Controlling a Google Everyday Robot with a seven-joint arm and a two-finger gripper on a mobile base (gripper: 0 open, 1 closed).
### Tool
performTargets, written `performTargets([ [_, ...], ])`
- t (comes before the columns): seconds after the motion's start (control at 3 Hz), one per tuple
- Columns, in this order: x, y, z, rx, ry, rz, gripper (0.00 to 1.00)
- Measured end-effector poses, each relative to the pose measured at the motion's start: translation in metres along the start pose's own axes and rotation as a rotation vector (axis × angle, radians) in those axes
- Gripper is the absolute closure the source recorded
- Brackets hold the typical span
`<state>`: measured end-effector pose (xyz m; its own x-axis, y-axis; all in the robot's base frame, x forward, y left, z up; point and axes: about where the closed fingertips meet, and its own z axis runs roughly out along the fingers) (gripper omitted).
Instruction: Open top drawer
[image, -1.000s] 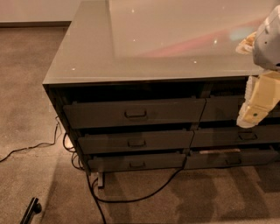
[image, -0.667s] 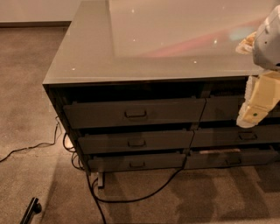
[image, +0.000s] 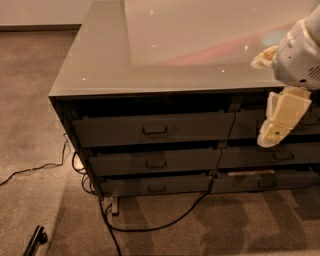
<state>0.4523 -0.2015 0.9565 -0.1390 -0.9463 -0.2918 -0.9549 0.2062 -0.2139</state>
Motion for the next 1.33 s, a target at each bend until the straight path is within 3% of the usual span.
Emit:
performTargets([
  [0.33, -0.031, 0.010, 0.044, -0.034, 0.008, -0.151, 0.00],
  [0.67, -0.037, 0.015, 0.079, -0.053, 0.064, -0.203, 0.00],
  [1.0, -0.036, 0.016, 0.082, -0.056, 0.071, -0.205, 0.00],
  [1.33, -0.022, 0.016, 0.094, -0.100, 0.041, -0.167, 0.00],
])
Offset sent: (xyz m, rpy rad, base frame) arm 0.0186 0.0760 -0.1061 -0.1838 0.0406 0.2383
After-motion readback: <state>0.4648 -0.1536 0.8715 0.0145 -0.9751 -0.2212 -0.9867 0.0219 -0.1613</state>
